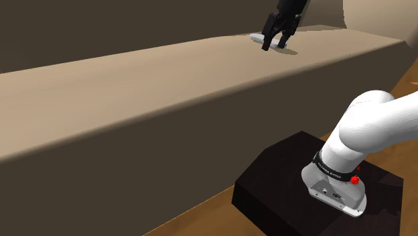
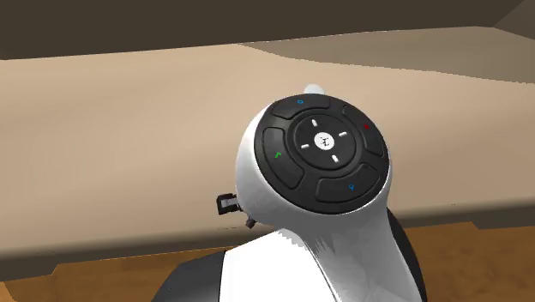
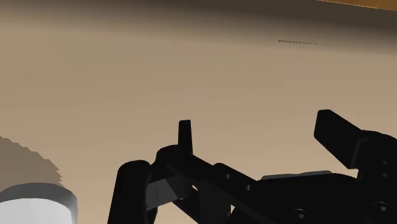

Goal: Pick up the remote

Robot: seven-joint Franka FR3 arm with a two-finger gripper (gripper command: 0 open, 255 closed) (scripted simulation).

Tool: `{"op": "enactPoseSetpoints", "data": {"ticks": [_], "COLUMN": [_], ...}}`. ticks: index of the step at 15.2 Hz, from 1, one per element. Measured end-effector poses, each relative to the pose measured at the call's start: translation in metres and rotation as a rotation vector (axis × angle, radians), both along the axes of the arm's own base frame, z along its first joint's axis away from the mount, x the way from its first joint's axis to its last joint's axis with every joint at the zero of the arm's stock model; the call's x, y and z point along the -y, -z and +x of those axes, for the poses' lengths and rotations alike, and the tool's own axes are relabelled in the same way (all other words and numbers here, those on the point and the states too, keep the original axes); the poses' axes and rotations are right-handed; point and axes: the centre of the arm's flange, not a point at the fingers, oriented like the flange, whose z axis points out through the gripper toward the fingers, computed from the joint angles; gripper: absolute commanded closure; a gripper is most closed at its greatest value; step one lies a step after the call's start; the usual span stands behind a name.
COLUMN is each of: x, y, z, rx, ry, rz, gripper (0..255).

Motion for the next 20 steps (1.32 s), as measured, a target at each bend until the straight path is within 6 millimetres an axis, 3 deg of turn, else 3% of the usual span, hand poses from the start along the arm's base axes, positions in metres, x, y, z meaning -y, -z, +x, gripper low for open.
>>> {"op": "enactPoseSetpoints", "data": {"ticks": [4,20], "x": [0.021,0.190], "y": [-0.003,-0.011], "z": [0.019,0.150], "rx": [-0.017,-0.149], "ry": [0.008,0.066], "rz": [-0.008,-0.070], "gripper": [0,0]}}
